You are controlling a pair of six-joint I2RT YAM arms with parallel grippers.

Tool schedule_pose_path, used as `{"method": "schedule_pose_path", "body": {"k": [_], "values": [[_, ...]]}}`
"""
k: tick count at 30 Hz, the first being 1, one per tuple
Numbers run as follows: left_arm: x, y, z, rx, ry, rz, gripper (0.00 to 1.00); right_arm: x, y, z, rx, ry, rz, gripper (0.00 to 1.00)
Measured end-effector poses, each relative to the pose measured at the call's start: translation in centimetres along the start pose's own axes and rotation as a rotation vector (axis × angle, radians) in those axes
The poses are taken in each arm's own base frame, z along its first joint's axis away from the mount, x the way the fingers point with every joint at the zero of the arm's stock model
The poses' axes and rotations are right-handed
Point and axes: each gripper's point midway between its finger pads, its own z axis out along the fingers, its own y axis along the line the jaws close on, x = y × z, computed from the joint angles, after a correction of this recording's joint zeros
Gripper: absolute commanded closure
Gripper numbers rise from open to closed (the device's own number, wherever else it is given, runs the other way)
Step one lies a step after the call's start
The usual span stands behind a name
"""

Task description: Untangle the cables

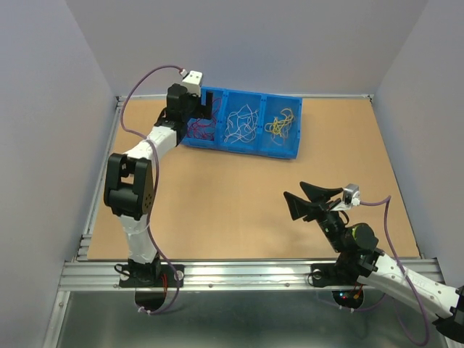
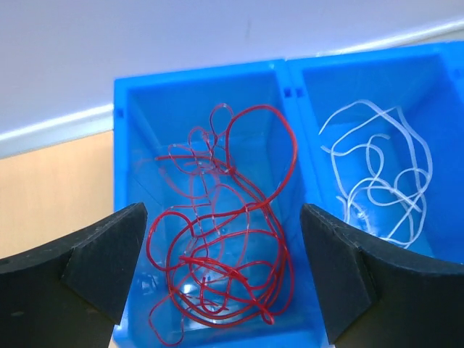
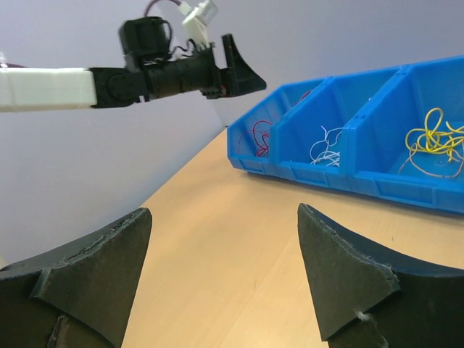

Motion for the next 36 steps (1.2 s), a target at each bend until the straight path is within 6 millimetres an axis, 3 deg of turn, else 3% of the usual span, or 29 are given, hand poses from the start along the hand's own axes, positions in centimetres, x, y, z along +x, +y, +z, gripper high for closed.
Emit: {"method": "schedule_pose_path", "body": {"k": [4, 9, 12, 15, 21, 26, 30, 33, 36], "values": [[-3.3, -0.5, -4.3, 0.007, -0.070, 0.006, 0.01, 0.0, 0.0, 0.0, 0.001, 0.002, -0.001, 0.14], [-10.9, -1.3, -11.2, 0.033, -0.275, 0.020, 0.01, 0.1, -0.1, 0.0, 0.002, 0.003, -0.002, 0.13], [-12.3, -2.2, -15.3, 0.073, -0.365, 0.030, 0.01, 0.1, -0.2, 0.0, 0.008, 0.002, -0.002, 0.12], [-10.8, -3.0, -18.4, 0.106, -0.395, 0.040, 0.01, 0.0, -0.3, 0.0, 0.017, 0.000, -0.002, 0.11], [-3.3, -3.6, -22.2, 0.127, -0.359, 0.058, 0.01, -0.9, -0.2, -0.1, 0.015, -0.031, 0.010, 0.08], [3.8, -3.5, -23.5, 0.120, -0.310, 0.100, 0.01, -1.7, -1.1, -0.2, 0.065, -0.069, 0.020, 0.08], [8.1, -3.6, -23.9, 0.133, -0.264, 0.154, 0.01, -2.0, -1.8, -0.3, 0.108, -0.086, 0.028, 0.08], [8.2, -4.4, -24.5, 0.176, -0.292, 0.199, 0.01, -2.2, -2.5, -0.3, 0.147, -0.099, 0.039, 0.08], [6.0, -5.5, -25.9, 0.225, -0.401, 0.276, 0.01, -2.4, -3.0, -0.4, 0.178, -0.109, 0.047, 0.08]]}}
